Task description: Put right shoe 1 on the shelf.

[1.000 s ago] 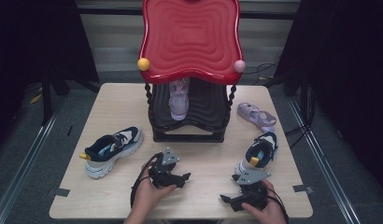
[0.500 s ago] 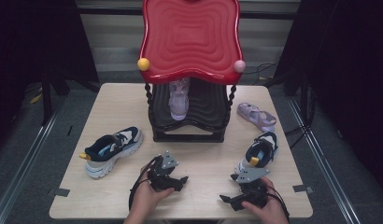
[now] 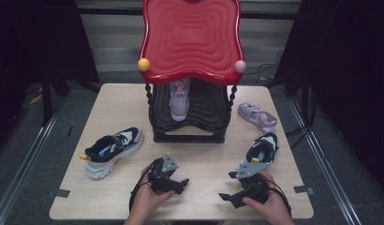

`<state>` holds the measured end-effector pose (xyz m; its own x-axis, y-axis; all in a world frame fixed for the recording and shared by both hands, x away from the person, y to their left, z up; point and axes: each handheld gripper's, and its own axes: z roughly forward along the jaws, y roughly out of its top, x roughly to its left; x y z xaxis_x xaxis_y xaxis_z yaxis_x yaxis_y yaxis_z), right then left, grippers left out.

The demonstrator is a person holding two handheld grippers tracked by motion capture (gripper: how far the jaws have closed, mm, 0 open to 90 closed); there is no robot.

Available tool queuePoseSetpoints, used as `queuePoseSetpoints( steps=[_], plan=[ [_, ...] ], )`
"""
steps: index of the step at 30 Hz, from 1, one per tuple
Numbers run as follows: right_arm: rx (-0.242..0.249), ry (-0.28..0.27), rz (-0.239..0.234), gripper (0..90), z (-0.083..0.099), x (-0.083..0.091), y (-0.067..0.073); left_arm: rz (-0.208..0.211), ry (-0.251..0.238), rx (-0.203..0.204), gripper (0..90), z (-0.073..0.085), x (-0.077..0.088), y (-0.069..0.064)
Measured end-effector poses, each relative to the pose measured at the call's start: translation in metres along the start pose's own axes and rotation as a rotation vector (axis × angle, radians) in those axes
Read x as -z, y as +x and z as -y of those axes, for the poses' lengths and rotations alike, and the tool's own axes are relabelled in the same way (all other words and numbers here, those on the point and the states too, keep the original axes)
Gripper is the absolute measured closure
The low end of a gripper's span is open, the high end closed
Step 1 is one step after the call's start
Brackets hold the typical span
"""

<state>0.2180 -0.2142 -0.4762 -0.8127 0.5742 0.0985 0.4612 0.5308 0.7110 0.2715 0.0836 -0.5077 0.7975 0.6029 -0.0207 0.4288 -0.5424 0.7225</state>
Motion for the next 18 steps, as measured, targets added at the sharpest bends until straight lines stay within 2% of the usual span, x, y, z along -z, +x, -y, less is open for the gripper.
queuePoseSetpoints(
  steps=[7,14,15,18],
  plan=[
    [0.020,0.013,-0.023,15.8,-0.017,0.007,-0.003,0.008,-0.004,-0.001,15.1,0.000,-0.001,0.000],
    [-0.016,0.009,-0.079,13.8,-0.035,0.021,-0.017,0.005,-0.006,-0.002,15.1,0.000,-0.001,-0.001],
    [-0.016,0.014,-0.081,13.8,-0.039,0.023,-0.020,0.001,0.002,-0.005,14.9,0.000,-0.001,-0.001],
    [0.010,0.050,-0.046,13.9,-0.047,0.027,-0.026,-0.002,0.004,-0.008,14.4,-0.001,-0.001,-0.001]
  ],
)
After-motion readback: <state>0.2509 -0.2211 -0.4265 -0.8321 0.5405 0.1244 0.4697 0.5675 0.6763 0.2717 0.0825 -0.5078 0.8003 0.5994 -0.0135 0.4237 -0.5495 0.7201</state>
